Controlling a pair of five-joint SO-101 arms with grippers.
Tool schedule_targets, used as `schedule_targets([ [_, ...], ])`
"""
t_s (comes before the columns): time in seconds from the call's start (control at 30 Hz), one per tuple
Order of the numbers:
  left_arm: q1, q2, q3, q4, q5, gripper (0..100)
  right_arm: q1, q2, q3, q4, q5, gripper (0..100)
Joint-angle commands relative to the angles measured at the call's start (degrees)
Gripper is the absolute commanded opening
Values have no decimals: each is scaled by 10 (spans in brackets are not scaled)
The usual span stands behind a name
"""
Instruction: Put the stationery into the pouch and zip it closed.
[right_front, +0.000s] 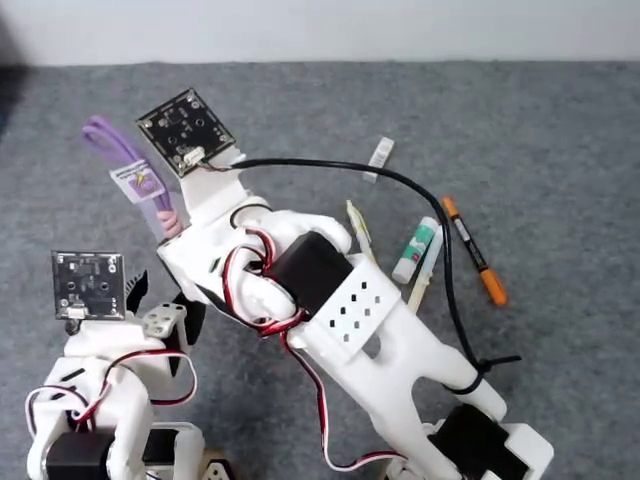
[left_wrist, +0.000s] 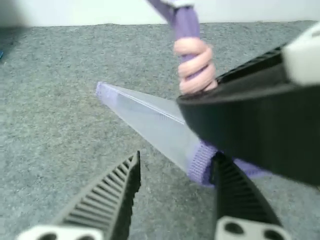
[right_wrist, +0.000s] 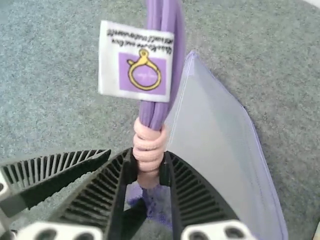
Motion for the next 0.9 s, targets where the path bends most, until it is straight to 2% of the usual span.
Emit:
schedule_targets([
  [0.0,3,1,-1,-15,-7,153,-15,-46,-4,12,-4,8],
  [0.27,4,1,1,-15,-8,58,-21,-70,-3,15,-4,8],
  [0.37,12,1,18,-15,-35,10,-20,-78,-2,15,-4,8],
  [0.63,12,1,30,-11,-42,12,-2,-112,-1,97,-5,8],
  [0.87,11,2,31,-10,-32,12,26,-155,1,123,-4,8],
])
